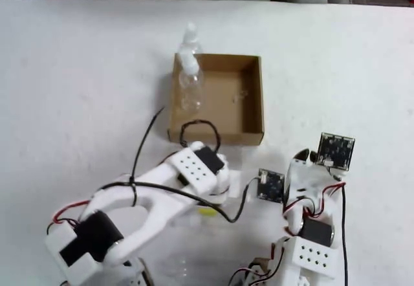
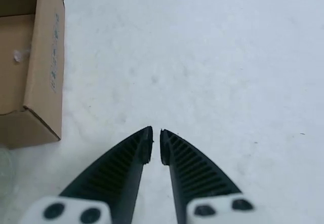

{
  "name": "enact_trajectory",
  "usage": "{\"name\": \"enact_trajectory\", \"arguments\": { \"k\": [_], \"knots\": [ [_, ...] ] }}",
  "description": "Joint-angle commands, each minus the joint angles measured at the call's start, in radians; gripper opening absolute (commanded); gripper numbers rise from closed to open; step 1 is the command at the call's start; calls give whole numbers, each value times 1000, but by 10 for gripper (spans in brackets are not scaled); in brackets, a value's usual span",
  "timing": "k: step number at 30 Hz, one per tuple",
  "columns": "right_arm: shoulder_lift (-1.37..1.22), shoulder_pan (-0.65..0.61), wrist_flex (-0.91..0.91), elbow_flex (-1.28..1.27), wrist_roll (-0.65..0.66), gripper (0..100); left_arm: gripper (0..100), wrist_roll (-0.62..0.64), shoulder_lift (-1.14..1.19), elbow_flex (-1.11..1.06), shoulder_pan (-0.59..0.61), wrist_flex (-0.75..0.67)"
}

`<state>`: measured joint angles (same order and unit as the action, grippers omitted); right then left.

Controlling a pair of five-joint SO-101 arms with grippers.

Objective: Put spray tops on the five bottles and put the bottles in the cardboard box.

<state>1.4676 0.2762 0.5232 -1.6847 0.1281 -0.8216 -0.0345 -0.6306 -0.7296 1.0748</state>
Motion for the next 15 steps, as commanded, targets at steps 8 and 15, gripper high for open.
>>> {"name": "enact_trajectory", "arguments": {
  "k": [8, 15],
  "knots": [
    [8, 4, -4, -11, 14, 15, 24, 178, -10, 112, 73, 11],
    [8, 4, -4, -11, 14, 15, 24, 227, -27, 155, 74, 18]
  ]
}}
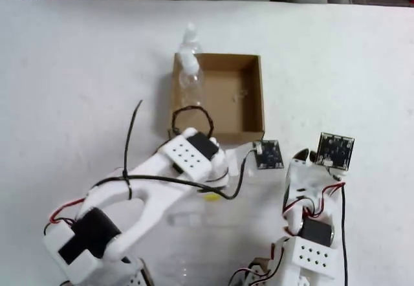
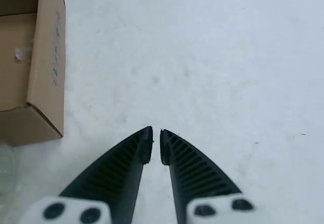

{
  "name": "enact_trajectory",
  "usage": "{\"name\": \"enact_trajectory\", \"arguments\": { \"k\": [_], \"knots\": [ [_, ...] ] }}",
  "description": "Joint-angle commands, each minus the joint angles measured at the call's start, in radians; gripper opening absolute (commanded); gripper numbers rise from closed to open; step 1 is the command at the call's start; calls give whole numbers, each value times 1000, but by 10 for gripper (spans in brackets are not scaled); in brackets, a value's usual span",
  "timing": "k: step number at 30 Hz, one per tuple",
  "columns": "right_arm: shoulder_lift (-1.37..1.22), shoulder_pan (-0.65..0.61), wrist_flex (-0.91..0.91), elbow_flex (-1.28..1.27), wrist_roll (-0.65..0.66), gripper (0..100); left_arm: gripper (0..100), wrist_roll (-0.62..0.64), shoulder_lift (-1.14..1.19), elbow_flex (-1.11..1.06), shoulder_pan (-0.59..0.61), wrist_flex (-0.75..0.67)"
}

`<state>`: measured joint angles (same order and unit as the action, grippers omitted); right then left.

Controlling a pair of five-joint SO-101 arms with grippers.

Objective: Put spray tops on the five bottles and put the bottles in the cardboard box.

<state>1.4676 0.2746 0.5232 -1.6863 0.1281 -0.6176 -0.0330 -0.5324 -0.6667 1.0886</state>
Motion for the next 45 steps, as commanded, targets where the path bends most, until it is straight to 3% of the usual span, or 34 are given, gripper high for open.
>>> {"name": "enact_trajectory", "arguments": {
  "k": [1, 6, 10, 15, 24, 30, 36, 40, 45],
  "knots": [
    [8, 5, -4, -9, 14, 15, 24, 17, -51, 54, 13, 6],
    [8, 4, -4, -9, 14, 15, 23, 21, -243, 2, 25, 54],
    [8, 1, -4, -9, 14, 15, 26, 21, -395, -91, 107, 49],
    [8, -2, -2, -9, 14, 15, 24, 38, -549, -176, 297, 52],
    [8, -31, 2, -8, 14, 15, 24, 245, -783, -362, 664, 44],
    [8, -107, 36, 25, 14, 15, 24, 448, -912, -534, 961, -118],
    [1, -298, 285, 212, 26, 15, 27, 488, -921, -548, 1013, -157],
    [-1, -426, 386, 315, 189, 15, 24, 488, -920, -548, 1015, -173],
    [-2, -496, 490, 453, 284, 15, 24, 488, -920, -546, 1015, -175]
  ]
}}
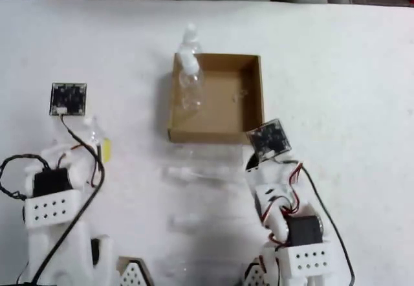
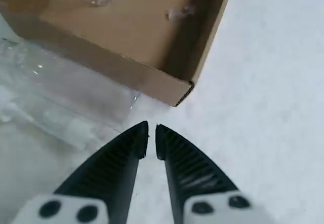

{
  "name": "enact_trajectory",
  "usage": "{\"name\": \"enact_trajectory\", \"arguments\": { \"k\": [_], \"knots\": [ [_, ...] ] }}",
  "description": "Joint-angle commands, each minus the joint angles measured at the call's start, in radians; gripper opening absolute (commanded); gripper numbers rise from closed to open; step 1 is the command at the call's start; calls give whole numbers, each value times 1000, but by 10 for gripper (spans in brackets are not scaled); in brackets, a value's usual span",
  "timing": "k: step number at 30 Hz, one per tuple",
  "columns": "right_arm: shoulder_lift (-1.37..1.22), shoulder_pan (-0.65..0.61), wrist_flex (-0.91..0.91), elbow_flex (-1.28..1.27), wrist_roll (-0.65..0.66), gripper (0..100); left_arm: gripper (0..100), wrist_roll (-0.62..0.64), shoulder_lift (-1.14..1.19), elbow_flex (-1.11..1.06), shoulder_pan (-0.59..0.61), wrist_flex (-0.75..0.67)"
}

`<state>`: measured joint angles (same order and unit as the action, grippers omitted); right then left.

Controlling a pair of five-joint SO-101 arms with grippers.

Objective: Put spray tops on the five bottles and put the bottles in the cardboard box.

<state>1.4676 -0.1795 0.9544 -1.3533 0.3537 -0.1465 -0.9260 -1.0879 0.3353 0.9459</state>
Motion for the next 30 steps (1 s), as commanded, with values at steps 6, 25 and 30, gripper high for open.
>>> {"name": "enact_trajectory", "arguments": {
  "k": [6, 25, 30],
  "knots": [
    [-168, -197, 280, 333, 152, 15, 24, 17, -13, 8, 30, -81],
    [-615, -849, 334, 356, 282, 98, 25, 12, 401, 155, 116, -210],
    [-720, -849, 182, 304, 281, 130, 25, 11, 407, 157, 119, -227]
  ]
}}
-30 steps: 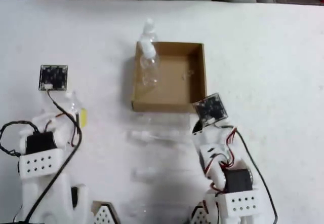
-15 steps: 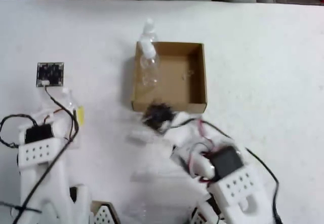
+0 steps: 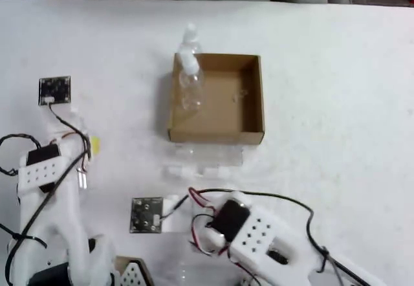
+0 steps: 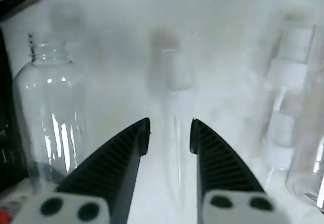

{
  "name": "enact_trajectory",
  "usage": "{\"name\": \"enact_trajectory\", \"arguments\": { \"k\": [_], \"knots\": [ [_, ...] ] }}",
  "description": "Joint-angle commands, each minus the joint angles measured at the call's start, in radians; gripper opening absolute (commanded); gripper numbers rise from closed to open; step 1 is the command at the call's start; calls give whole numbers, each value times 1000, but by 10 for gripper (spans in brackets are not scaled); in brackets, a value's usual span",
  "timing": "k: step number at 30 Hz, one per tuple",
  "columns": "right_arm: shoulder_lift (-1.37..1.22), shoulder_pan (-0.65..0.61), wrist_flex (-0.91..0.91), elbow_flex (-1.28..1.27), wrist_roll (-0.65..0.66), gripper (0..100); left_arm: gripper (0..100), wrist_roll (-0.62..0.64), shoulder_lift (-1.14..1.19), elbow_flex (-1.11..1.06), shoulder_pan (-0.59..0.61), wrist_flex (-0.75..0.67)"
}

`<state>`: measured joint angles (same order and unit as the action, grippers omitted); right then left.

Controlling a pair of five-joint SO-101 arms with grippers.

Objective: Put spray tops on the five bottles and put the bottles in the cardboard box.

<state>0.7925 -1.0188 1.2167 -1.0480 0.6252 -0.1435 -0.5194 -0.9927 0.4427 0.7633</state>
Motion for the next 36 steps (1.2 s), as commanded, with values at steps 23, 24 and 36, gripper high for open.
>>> {"name": "enact_trajectory", "arguments": {
  "k": [23, 24, 36],
  "knots": [
    [-389, -7, -294, -8, 18, 130, 25, 8, 1, 58, 27, -49],
    [-397, -7, -294, -8, 18, 129, 25, 8, 1, 58, 27, -49],
    [-406, 90, -202, 80, 5, 16, 24, 14, -7, 54, -28, -43]
  ]
}}
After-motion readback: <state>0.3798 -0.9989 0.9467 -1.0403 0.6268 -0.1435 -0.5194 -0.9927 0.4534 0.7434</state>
